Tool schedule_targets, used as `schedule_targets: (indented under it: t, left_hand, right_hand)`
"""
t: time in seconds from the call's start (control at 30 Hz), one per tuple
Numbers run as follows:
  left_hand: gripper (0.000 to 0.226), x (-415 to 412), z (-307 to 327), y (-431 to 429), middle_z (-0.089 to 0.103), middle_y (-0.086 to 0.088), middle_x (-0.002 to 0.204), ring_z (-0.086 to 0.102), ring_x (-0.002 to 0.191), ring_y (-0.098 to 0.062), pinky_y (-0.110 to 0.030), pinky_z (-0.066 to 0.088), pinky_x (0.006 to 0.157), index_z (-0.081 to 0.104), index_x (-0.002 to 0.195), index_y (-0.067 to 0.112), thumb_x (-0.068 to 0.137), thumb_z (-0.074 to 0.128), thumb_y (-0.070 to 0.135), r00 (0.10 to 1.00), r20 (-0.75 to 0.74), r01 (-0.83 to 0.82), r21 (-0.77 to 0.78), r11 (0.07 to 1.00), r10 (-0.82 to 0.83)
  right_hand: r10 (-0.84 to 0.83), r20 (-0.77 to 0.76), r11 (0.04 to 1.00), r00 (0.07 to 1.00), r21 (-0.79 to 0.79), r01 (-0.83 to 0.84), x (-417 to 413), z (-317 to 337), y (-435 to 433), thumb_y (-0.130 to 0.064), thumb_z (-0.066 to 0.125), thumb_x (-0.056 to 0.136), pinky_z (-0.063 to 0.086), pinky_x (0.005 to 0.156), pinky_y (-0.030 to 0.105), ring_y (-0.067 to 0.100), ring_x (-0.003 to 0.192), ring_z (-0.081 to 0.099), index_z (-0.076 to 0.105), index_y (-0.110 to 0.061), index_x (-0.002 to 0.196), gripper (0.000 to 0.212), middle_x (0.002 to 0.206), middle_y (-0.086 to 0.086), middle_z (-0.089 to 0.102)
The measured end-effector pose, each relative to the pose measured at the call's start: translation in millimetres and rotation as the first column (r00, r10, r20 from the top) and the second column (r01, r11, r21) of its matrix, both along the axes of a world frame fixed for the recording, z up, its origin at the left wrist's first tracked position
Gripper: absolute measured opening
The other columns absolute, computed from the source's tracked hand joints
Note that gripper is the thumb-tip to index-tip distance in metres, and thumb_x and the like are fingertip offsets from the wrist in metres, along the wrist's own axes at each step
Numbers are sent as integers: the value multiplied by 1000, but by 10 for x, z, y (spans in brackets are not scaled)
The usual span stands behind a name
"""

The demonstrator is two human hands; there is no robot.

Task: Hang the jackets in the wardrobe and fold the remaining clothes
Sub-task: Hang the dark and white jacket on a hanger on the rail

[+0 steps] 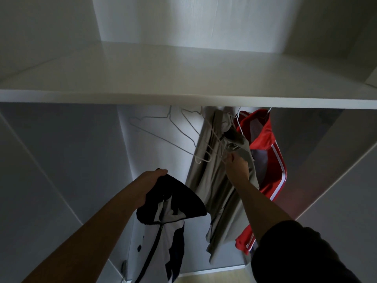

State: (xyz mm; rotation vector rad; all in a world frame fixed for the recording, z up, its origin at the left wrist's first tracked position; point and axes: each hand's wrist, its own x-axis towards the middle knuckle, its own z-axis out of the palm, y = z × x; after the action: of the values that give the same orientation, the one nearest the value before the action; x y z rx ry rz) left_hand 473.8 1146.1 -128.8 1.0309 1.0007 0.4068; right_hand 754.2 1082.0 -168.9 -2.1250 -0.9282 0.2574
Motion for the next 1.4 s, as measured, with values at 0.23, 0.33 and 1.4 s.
schedule_targets:
  t: [0.23,0.33,1.4]
  left_hand:
    - [27,53,-16,-65,63,-12,77,57,67,-23,-31,45,61,65,82,3,92,59,27,1000,0,-3,-31,1000,3]
    - [27,68,-15,-90,62,-12,76,57,64,-22,-29,45,58,64,82,3,93,58,26,1000,8,1,-38,999,-1]
    - [27,706,220,-1742,66,-8,56,63,45,-17,-21,47,41,66,79,4,92,60,27,967,-7,253,11,967,-253]
  right_hand:
    - [0,-28,991,1000,132,3,-79,195,-97,-18,40,101,41,65,34,20,67,51,53,-10,73,32,65,1,49]
    - [-23,-43,985,999,171,30,-123,331,-122,-17,40,101,41,67,36,26,72,54,58,3,83,32,73,13,55]
    - [-373,-263,916,890,46,398,-525,-171,-3004,-28,56,94,25,44,20,8,46,31,36,-20,55,45,48,-7,32]
